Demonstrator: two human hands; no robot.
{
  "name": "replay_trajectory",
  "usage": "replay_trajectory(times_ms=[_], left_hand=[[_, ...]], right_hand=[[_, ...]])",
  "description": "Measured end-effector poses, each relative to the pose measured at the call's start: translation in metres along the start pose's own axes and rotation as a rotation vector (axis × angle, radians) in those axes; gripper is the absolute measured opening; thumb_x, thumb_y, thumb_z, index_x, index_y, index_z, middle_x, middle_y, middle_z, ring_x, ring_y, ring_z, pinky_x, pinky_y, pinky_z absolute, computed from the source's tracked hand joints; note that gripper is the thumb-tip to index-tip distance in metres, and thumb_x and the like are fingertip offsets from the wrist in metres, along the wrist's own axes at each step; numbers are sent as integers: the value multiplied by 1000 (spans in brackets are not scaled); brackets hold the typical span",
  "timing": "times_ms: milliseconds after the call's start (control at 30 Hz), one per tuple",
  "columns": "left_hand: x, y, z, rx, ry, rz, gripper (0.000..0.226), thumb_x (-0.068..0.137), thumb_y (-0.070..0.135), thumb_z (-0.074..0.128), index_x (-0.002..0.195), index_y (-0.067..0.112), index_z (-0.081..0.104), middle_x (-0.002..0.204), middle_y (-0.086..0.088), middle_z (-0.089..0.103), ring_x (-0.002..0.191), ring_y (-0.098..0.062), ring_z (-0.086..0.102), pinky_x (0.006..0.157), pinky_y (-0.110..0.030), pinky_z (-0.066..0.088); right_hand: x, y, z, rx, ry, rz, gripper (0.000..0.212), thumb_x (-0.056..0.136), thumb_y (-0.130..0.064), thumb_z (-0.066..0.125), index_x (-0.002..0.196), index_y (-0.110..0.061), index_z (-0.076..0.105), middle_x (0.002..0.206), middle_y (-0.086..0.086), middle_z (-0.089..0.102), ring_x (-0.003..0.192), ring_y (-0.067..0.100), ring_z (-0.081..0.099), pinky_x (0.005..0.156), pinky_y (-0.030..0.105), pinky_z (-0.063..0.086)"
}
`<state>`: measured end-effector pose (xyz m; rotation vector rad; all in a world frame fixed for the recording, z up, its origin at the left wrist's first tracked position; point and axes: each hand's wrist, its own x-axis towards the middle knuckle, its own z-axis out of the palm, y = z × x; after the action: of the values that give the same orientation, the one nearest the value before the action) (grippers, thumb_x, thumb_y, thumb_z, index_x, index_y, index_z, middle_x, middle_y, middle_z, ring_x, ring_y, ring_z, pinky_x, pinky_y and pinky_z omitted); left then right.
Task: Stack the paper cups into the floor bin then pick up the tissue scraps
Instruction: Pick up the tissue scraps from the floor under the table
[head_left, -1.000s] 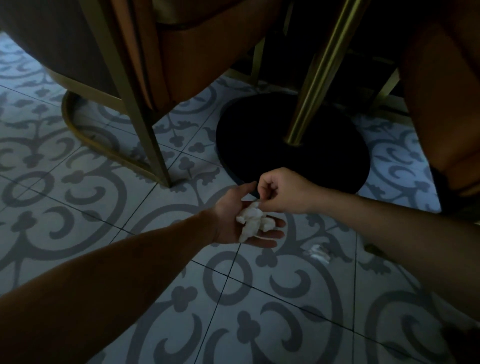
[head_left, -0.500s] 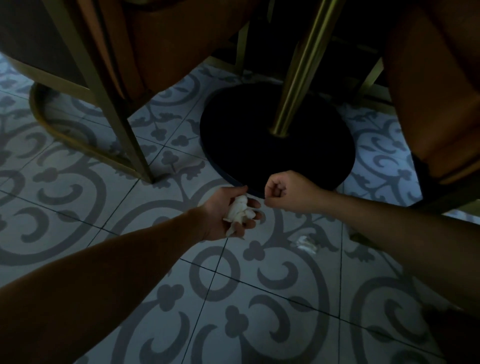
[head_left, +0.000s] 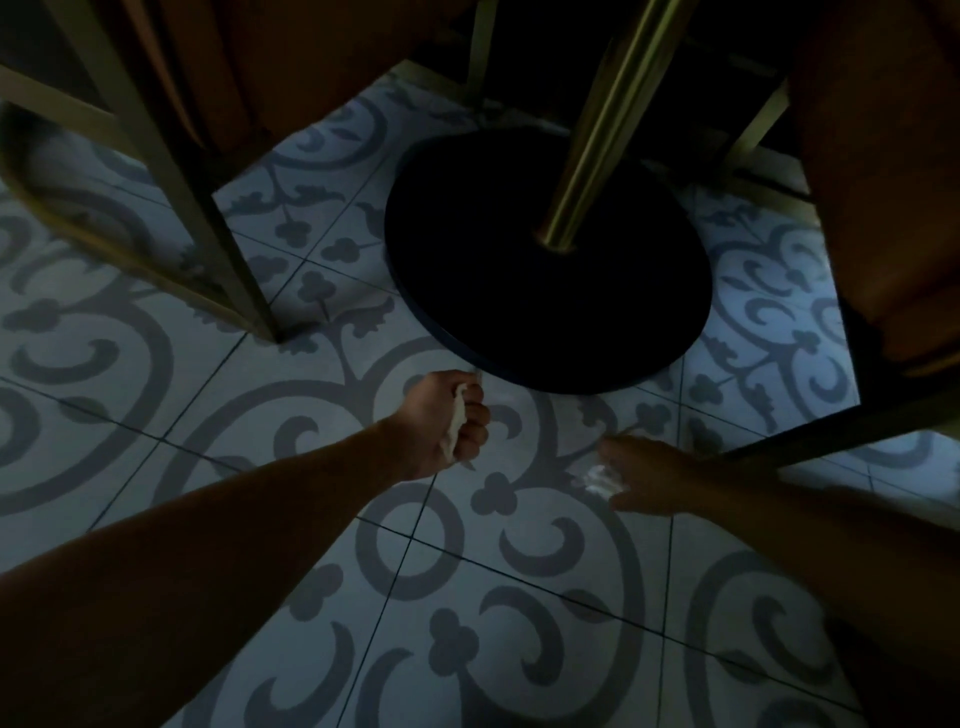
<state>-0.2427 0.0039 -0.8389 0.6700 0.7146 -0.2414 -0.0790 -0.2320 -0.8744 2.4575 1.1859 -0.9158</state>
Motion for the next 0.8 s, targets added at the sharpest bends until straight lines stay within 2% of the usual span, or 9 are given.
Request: replay_trajectory(times_ms=[100, 167, 233, 400, 467, 533, 600, 733, 800], left_hand=[[1, 0, -8, -53, -16, -13, 36, 92, 28, 37, 57, 24, 27, 51, 4, 26, 37, -10, 21, 36, -19, 12], [0, 0, -14, -97, -20, -20, 39, 92, 28, 35, 54, 23, 29, 48, 4, 28, 35, -10, 23, 34, -18, 14], [-2, 1, -20, -156, -15, -22, 44, 92, 27, 35, 48, 21, 32, 46, 4, 30, 34, -11, 25, 32, -15, 17], [-21, -4, -37, -244, -9, -32, 38, 90, 25, 36, 52, 22, 31, 47, 4, 31, 35, -10, 27, 32, -14, 18], [-33, -16, -47, -309, 2, -44, 35, 89, 26, 35, 55, 23, 30, 49, 4, 31, 36, -10, 27, 31, -15, 20], [-50, -30, -58, -372, 35, -43, 32, 88, 27, 36, 56, 22, 32, 51, 4, 32, 38, -10, 28, 32, -15, 22], [-72, -42, -69, -400, 99, -27, 30, 88, 27, 36, 58, 22, 34, 54, 3, 32, 41, -11, 27, 36, -15, 21], [-138, -58, -75, -508, 192, -19, 30, 88, 29, 34, 58, 21, 34, 54, 2, 32, 41, -11, 25, 39, -14, 18], [-179, -61, -70, -571, 236, -6, 28, 87, 28, 34, 59, 21, 34, 53, 2, 33, 43, -11, 24, 40, -16, 16]], right_hand=[[0, -1, 12, 43, 46, 20, 54, 79, -37, 68, 124, -14, 46, 121, 5, 52, 108, 25, 57, 81, 32, 47], [2, -6, 14, 81, 94, -10, 37, 83, -35, 65, 111, -16, 50, 112, 4, 54, 101, 23, 58, 74, 29, 43], [4, -13, 12, 108, 100, -53, 14, 87, -31, 60, 86, -22, 49, 94, 2, 55, 87, 22, 58, 64, 28, 40], [11, -36, 9, 209, 83, -61, 32, 86, -14, 53, 62, -29, 38, 69, 4, 55, 65, 20, 54, 64, 42, 49], [12, -53, 8, 268, 46, -52, 32, 85, -8, 52, 62, -27, 39, 65, -1, 50, 61, 14, 48, 56, 31, 42], [10, -76, 9, 385, -15, -9, 24, 86, -6, 52, 65, -14, 44, 66, 2, 51, 61, 13, 49, 52, 22, 40], [6, -103, 8, 566, -82, 94, 19, 89, -8, 52, 70, -4, 50, 68, 9, 55, 61, 18, 55, 52, 24, 45], [-19, -170, -8, 789, -141, 235, 17, 86, 2, 51, 72, -8, 50, 56, 9, 53, 41, 14, 51, 38, 19, 39], [-43, -202, -25, 956, -167, 259, 23, 84, 4, 54, 69, -13, 48, 54, 8, 50, 46, 17, 48, 45, 25, 38]])
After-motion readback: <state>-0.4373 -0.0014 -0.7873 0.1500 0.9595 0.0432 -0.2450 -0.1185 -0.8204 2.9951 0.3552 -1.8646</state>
